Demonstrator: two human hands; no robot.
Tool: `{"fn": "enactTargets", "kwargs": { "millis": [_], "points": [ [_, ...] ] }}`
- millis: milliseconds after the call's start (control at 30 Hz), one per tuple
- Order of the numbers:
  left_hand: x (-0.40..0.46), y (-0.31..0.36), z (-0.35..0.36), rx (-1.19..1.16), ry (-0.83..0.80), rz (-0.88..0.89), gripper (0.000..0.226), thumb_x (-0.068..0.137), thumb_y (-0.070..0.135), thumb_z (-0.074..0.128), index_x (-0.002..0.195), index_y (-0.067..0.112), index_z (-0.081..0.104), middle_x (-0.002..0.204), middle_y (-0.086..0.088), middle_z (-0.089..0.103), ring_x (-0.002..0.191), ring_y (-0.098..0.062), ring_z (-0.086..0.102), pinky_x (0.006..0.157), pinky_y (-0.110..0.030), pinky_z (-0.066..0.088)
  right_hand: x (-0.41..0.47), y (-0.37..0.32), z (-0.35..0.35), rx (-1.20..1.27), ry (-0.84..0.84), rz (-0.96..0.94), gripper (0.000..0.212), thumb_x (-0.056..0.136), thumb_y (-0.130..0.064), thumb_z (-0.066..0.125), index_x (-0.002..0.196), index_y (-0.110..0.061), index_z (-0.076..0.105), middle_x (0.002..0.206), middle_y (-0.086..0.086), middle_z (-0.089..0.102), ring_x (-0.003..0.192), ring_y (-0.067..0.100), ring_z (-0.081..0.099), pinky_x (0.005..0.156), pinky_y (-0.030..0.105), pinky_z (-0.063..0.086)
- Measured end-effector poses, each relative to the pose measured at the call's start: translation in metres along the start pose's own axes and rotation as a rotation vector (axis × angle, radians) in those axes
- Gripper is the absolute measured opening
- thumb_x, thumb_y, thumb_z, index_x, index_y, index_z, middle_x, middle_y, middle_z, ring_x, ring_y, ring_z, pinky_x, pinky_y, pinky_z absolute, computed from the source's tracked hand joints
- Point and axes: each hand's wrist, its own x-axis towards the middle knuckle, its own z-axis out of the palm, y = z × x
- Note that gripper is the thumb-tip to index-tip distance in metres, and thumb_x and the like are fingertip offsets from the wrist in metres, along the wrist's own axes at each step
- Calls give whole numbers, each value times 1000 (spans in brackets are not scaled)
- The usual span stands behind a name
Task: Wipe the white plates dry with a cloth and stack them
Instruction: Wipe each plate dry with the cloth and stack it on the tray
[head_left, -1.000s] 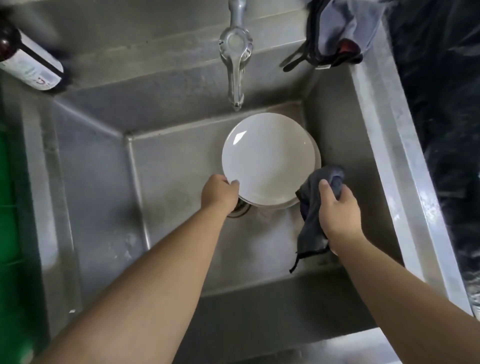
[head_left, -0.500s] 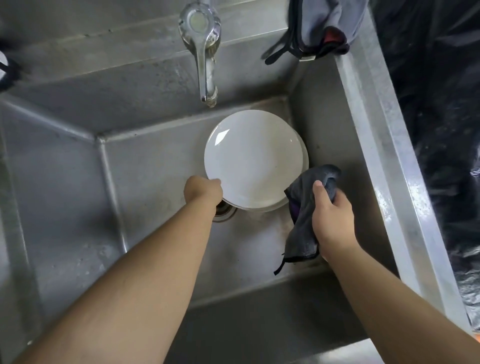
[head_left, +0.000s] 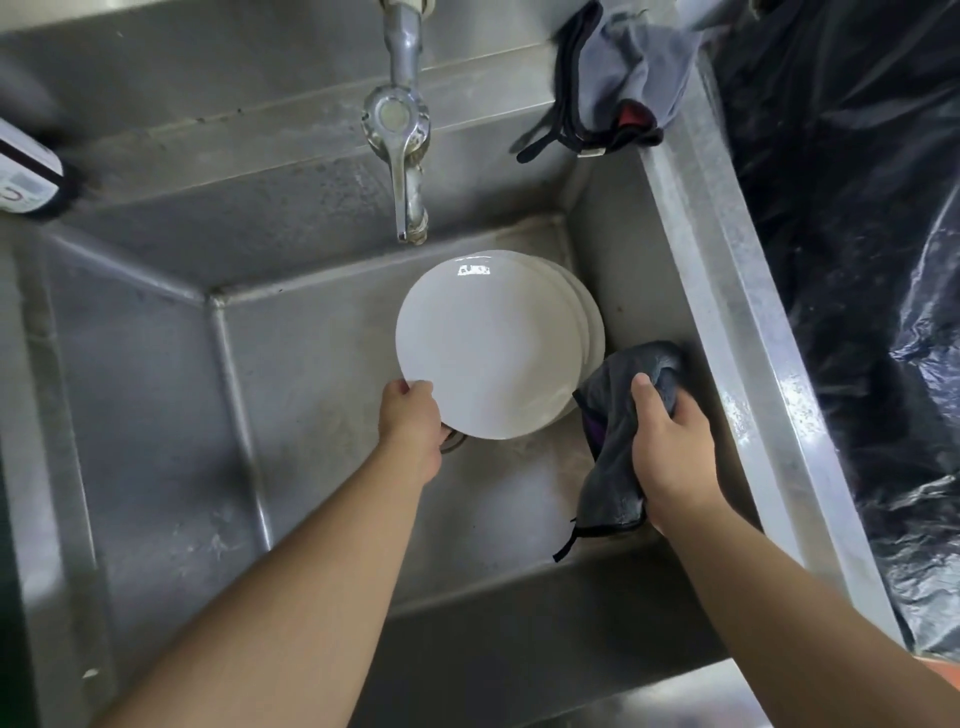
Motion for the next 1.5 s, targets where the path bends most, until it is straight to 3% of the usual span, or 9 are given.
{"fn": "enactTargets", "kwargs": {
  "millis": [200, 333, 467, 633, 867, 1033, 1167, 1333, 1500],
  "points": [
    [-20, 10, -2, -66, -126, -26, 28, 105, 1, 52, 106, 25, 66, 114, 0, 74, 104, -23, 72, 86, -44, 62, -15, -3, -8, 6, 3, -16, 22, 98, -55, 58, 105, -36, 67, 106, -12, 73, 101, 7, 67, 87, 33, 54],
    [-36, 16, -15, -79, -213, -33, 32, 102, -4, 53, 121, 18, 67, 121, -3, 77, 108, -24, 73, 65, -36, 65, -28, -9, -12, 33, -11, 1, 24, 97, -54, 60, 105, -33, 66, 106, -6, 73, 101, 13, 69, 87, 37, 56],
    [-57, 19, -39, -86, -254, -34, 37, 100, -5, 52, 130, 13, 64, 129, -6, 76, 120, -30, 71, 81, -44, 65, -46, -21, -18, 102, -92, 68, 21, 91, -47, 71, 103, -34, 61, 109, 1, 72, 100, 20, 72, 84, 42, 61],
    [-92, 24, -70, -162, -283, 15, 43, 100, -4, 53, 133, 21, 63, 129, -3, 77, 120, -27, 71, 71, -36, 66, -74, -43, -22, 287, -276, 216, 37, 88, -22, 78, 122, -19, 63, 107, 16, 77, 87, 32, 79, 65, 43, 63],
    [-152, 43, -120, -194, -271, 64, 38, 100, 0, 52, 127, 21, 66, 124, -10, 77, 112, -36, 74, 79, -50, 67, -131, -83, -30, 497, -437, 408, 34, 96, -30, 68, 122, -9, 70, 112, 18, 78, 99, 38, 77, 81, 50, 64],
    [-202, 54, -158, -245, -256, 116, 38, 98, 1, 52, 126, 22, 68, 117, -9, 80, 108, -36, 75, 70, -44, 65, -179, -117, -29, 425, -485, 325, 36, 96, -31, 69, 125, -9, 68, 110, 18, 79, 99, 39, 77, 84, 49, 62],
    [-240, 62, -180, -237, -212, 210, 31, 104, 10, 52, 125, 26, 68, 108, -1, 82, 97, -29, 78, 65, -39, 64, -215, -144, -34, 411, -540, 206, 37, 95, -27, 71, 125, -6, 65, 104, 19, 80, 87, 36, 79, 61, 40, 64],
    [-285, 81, -195, -245, -37, 310, 17, 105, 19, 56, 110, 31, 67, 102, 2, 78, 97, -29, 73, 53, -34, 62, -246, -176, -47, 485, -618, 129, 39, 95, -33, 71, 125, -8, 68, 112, 20, 78, 91, 34, 79, 60, 38, 62],
    [-326, 96, -206, -211, 62, 448, 8, 103, 21, 61, 103, 27, 68, 111, -5, 77, 101, -32, 73, 68, -42, 64, -266, -215, -62, 504, -691, 18, 43, 93, -28, 72, 130, -7, 66, 118, 21, 76, 95, 34, 78, 71, 41, 63]
  ]
}}
